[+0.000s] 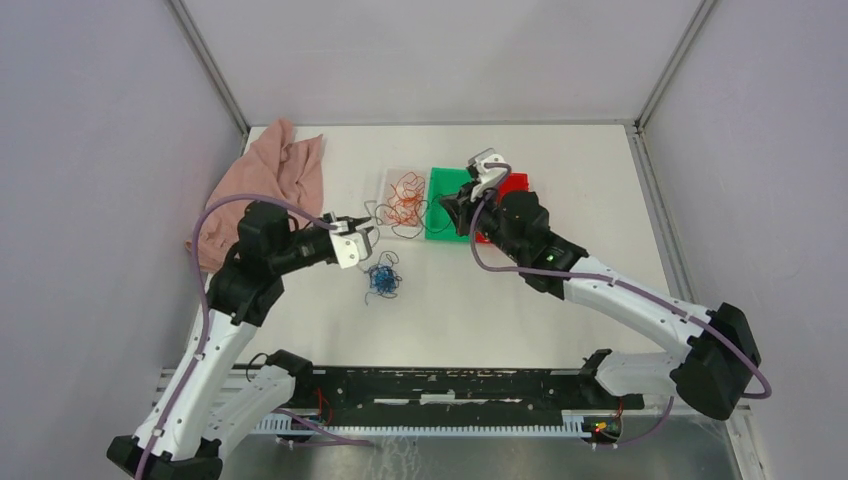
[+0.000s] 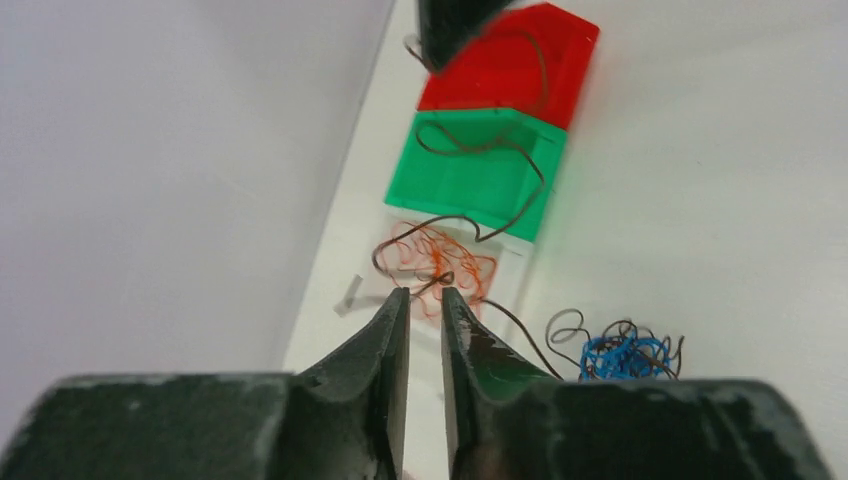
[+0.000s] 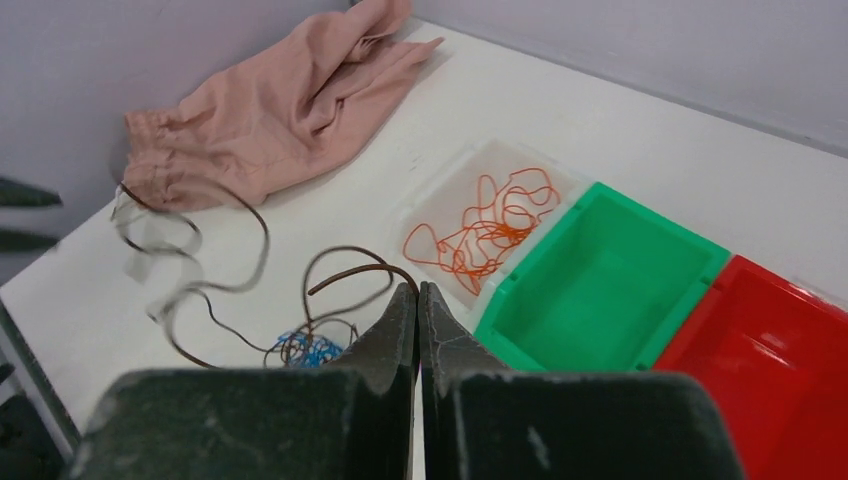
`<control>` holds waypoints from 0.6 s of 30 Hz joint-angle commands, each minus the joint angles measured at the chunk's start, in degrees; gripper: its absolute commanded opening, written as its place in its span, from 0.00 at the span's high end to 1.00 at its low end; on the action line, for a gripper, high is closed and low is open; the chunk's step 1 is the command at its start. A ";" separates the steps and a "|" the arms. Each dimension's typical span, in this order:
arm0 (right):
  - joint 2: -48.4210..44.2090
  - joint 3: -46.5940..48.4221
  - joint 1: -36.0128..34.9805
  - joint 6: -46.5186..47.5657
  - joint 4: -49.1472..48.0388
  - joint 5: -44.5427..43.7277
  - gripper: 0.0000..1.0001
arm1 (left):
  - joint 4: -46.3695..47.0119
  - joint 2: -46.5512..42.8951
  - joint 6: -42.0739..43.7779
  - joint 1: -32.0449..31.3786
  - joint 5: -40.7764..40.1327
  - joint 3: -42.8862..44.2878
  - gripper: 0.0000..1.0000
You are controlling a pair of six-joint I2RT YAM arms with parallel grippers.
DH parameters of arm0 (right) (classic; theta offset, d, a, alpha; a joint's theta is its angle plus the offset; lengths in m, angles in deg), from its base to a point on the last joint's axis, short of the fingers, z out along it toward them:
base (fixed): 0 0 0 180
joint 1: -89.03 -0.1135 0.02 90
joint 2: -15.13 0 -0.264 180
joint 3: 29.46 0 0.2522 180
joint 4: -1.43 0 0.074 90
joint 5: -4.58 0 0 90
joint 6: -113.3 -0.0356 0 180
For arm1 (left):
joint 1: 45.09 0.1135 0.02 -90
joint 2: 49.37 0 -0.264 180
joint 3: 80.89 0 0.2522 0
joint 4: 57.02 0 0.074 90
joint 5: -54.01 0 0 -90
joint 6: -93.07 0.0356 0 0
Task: Untangle the cables
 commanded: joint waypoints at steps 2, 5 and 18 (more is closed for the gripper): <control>-5.82 -1.15 5.26 -7.31 -1.21 -6.18 0.99 | -5.04 -1.14 5.64 0.08 -2.89 -5.53 0.62; -8.74 -0.55 9.21 -9.66 0.29 -5.49 1.00 | -7.75 -1.37 6.38 0.07 -3.37 -7.12 0.34; -8.62 10.94 15.16 -0.90 8.96 -14.45 0.99 | -13.01 -0.46 7.50 0.07 -1.54 -10.15 0.27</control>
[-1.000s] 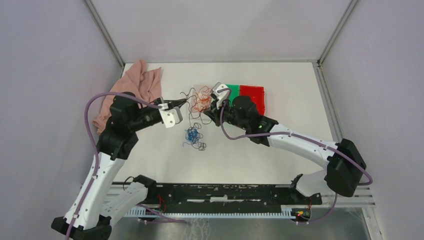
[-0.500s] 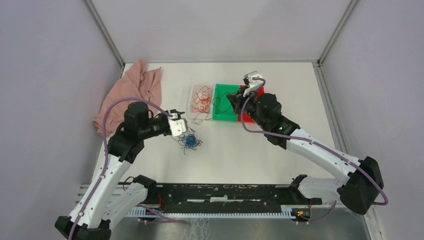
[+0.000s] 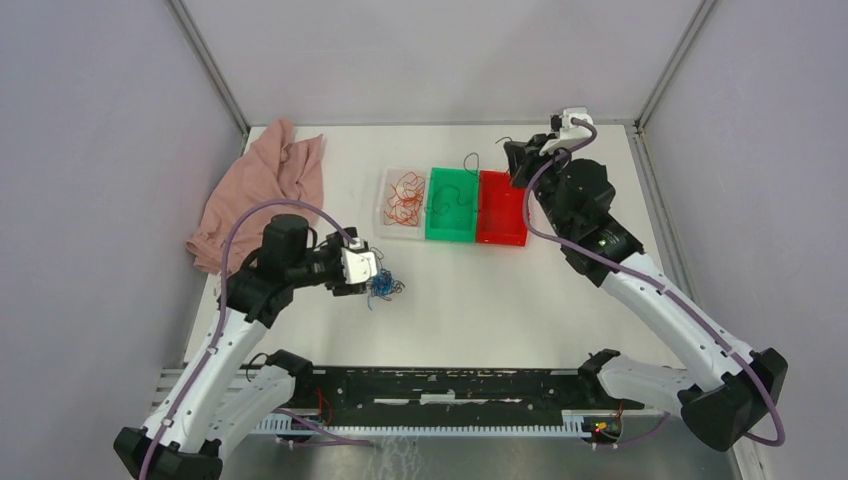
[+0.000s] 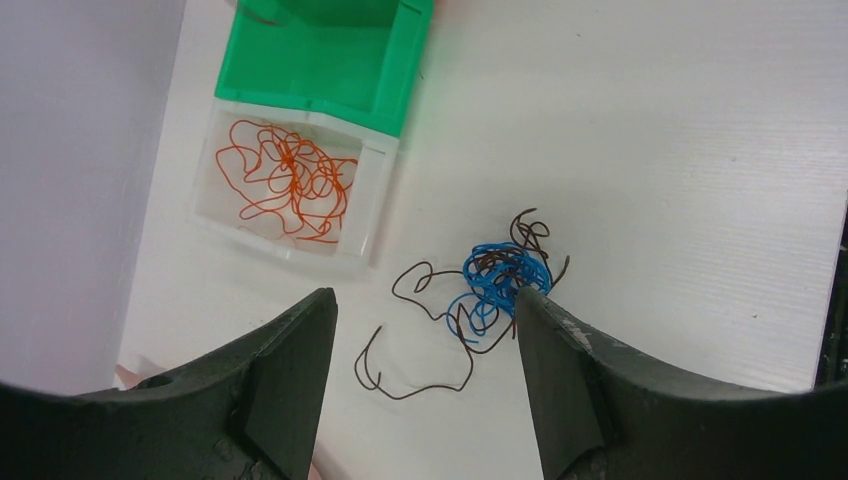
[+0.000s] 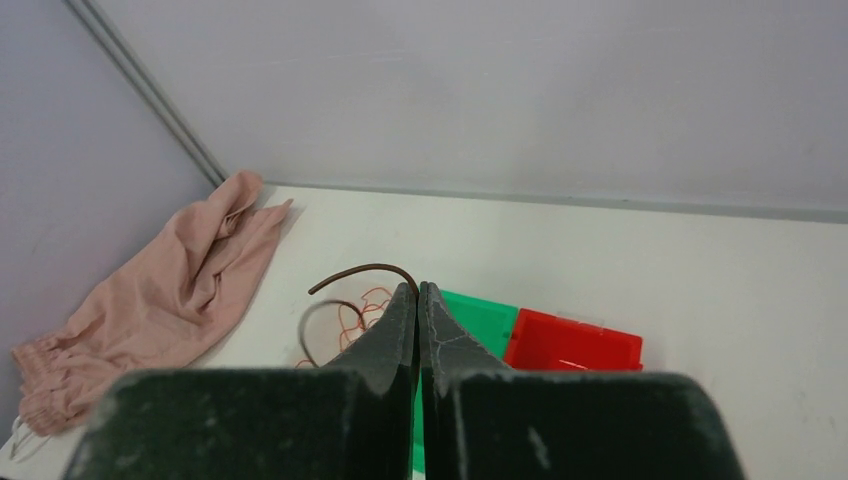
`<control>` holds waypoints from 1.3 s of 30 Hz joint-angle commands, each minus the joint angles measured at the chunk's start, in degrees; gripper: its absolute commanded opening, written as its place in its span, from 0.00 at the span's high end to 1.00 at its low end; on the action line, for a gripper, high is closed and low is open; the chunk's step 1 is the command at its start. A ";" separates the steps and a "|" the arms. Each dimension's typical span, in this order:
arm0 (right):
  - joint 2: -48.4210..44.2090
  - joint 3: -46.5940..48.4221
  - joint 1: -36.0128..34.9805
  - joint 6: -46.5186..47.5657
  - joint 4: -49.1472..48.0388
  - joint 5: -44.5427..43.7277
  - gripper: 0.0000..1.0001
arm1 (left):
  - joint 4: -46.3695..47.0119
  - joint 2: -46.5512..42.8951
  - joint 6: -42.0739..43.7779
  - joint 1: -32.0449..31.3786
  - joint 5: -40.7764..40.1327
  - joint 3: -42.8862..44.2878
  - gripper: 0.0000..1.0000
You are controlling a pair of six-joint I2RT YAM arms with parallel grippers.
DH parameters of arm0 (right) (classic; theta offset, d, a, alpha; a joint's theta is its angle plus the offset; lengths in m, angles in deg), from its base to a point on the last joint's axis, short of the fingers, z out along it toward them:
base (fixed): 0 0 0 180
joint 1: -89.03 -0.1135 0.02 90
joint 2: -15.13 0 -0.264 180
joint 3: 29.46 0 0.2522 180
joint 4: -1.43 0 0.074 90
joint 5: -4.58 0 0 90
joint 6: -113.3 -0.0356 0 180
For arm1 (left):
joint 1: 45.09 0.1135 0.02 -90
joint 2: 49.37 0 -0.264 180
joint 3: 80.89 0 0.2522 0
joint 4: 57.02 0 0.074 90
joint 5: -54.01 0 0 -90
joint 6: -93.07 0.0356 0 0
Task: Untangle the cables
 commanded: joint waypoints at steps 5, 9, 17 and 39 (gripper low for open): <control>3.35 5.84 2.02 7.01 2.89 -7.42 0.99 | -1.66 0.74 5.57 0.06 0.60 -3.23 0.27; 7.04 7.27 3.10 8.25 2.79 -7.41 0.99 | -1.72 1.75 6.00 0.05 0.17 -4.15 0.29; 13.50 9.48 6.08 10.57 2.10 -7.26 0.99 | -2.01 1.37 5.85 0.10 0.14 -3.72 0.31; 29.42 11.04 10.62 12.89 4.31 -7.12 0.99 | -2.17 0.34 5.15 0.08 -1.36 -2.61 0.27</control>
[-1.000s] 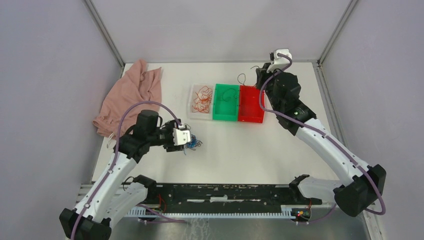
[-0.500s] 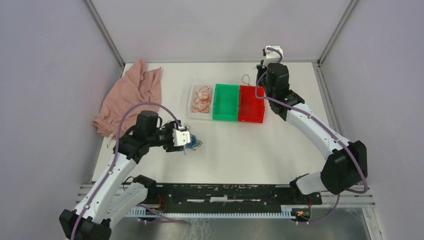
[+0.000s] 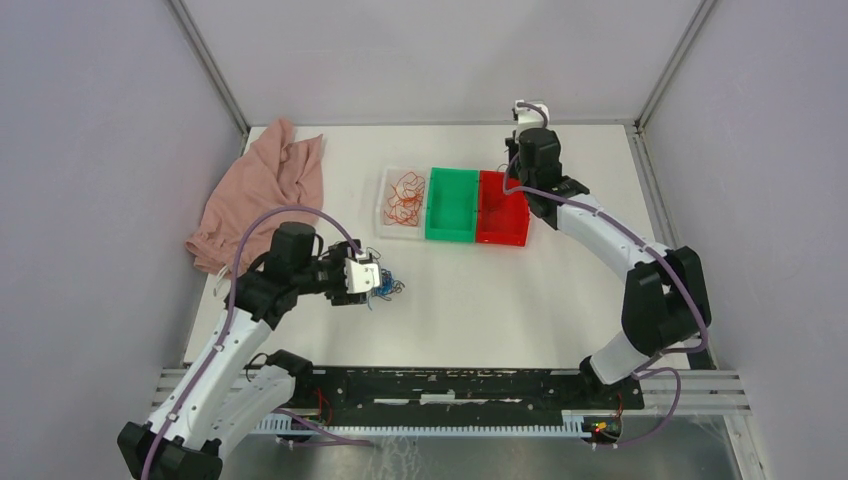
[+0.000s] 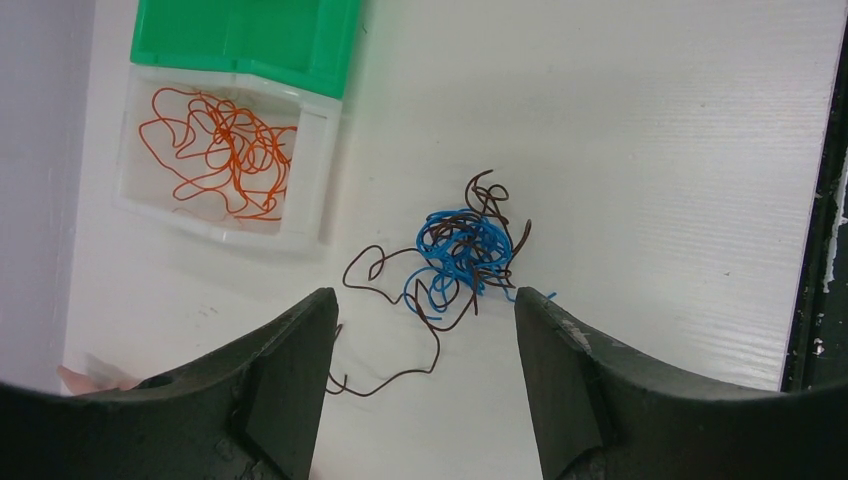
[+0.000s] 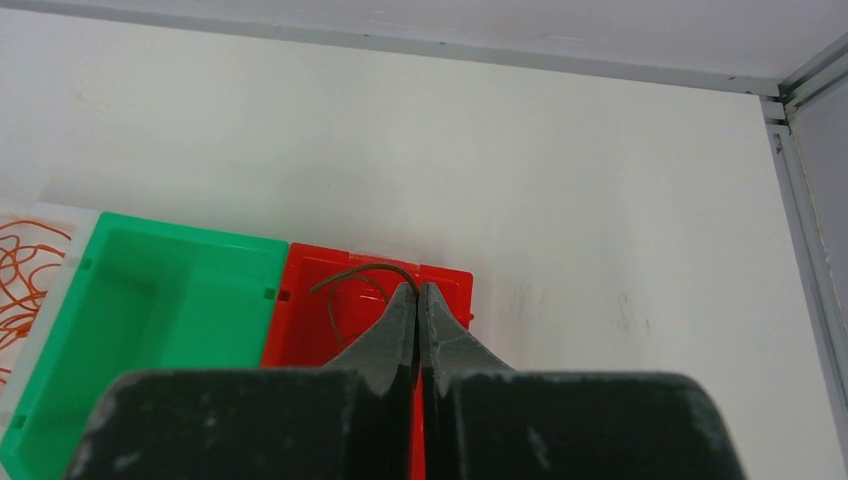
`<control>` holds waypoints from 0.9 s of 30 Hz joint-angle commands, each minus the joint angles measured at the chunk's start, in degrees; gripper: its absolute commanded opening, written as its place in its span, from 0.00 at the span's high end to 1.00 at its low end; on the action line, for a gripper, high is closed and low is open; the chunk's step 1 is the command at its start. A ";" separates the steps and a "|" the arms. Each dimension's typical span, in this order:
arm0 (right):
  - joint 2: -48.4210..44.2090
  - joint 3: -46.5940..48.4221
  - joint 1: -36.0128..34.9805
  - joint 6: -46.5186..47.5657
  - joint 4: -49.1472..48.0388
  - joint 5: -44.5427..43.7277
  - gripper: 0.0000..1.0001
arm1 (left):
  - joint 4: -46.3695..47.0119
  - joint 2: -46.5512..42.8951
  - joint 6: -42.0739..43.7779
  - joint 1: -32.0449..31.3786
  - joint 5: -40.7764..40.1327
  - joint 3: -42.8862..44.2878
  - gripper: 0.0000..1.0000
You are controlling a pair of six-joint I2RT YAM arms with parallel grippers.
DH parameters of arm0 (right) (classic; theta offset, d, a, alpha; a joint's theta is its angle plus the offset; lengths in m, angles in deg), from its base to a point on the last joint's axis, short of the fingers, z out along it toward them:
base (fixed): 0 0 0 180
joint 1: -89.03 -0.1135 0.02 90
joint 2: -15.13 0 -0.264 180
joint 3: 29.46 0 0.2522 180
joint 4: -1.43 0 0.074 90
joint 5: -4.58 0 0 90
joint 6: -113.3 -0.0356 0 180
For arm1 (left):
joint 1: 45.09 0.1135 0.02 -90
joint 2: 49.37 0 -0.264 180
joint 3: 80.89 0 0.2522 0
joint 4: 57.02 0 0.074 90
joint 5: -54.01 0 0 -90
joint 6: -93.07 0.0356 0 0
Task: Untangle the cables
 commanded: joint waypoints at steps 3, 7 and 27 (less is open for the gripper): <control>5.08 5.27 0.07 -0.82 4.73 -0.35 0.93 | 1.44 1.38 -1.19 0.06 -1.84 2.67 0.27; 6.54 5.06 0.03 -3.25 6.66 1.20 0.87 | 3.01 3.09 -5.01 0.06 -4.08 3.97 0.27; 1.22 4.12 -12.02 -9.24 2.49 22.28 0.47 | 7.35 11.16 -6.41 11.71 -2.32 5.14 0.35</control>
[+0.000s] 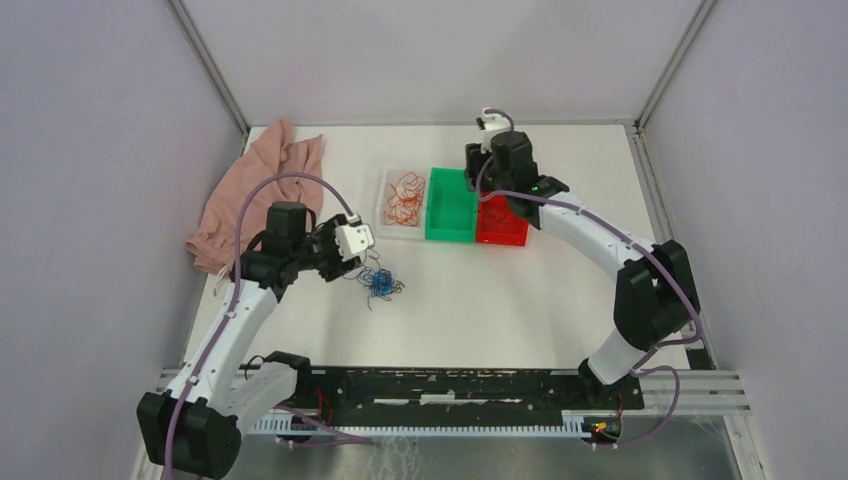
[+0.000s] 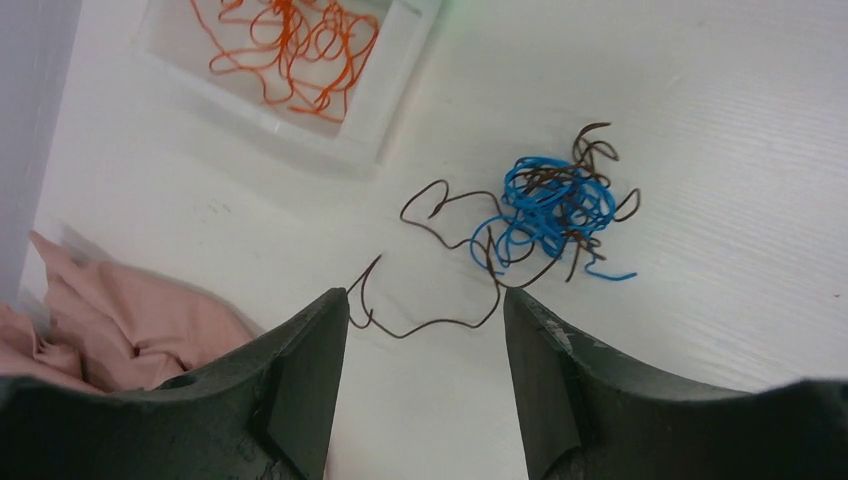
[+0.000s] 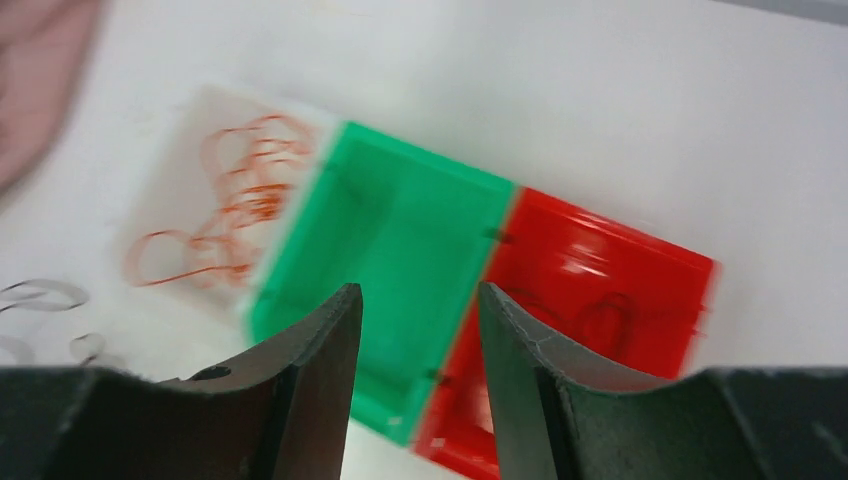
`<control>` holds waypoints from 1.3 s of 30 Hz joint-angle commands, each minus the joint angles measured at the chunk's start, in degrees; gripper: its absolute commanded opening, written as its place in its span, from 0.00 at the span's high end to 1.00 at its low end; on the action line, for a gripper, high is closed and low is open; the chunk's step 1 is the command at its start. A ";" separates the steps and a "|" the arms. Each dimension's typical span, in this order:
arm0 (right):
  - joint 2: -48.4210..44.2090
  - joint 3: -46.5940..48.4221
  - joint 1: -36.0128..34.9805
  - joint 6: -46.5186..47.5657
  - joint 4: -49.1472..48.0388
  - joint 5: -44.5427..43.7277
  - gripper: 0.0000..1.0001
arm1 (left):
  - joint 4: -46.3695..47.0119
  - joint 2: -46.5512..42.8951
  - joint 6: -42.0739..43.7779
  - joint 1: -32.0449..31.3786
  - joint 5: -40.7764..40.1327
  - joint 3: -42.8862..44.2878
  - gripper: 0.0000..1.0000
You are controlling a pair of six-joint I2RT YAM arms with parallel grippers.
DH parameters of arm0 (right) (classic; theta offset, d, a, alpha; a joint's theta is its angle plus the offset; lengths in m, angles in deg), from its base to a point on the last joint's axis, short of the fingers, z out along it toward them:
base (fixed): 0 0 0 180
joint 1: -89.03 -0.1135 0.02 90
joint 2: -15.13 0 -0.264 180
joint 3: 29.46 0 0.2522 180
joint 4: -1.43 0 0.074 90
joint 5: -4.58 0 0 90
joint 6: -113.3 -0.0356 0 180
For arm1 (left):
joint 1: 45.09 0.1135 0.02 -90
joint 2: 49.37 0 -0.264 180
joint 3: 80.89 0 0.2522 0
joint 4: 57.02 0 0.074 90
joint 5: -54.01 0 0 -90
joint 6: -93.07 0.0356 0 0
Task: Untangle the cables
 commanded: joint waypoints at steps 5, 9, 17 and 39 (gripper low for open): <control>1.89 -1.03 -17.53 -5.04 -10.52 14.67 0.47 | -0.14 3.96 9.68 7.53 3.04 -1.14 0.37; 4.58 -3.72 -19.54 -10.45 -15.83 15.70 0.48 | 0.93 5.32 18.27 7.48 2.59 -6.17 0.35; 0.45 -11.13 -20.54 -11.37 -18.32 10.78 0.51 | -0.86 20.37 25.26 7.54 -0.83 -0.95 0.37; -12.04 -22.81 -15.22 -22.27 -23.42 11.56 0.55 | 6.60 30.01 30.82 5.41 -2.02 -3.70 0.72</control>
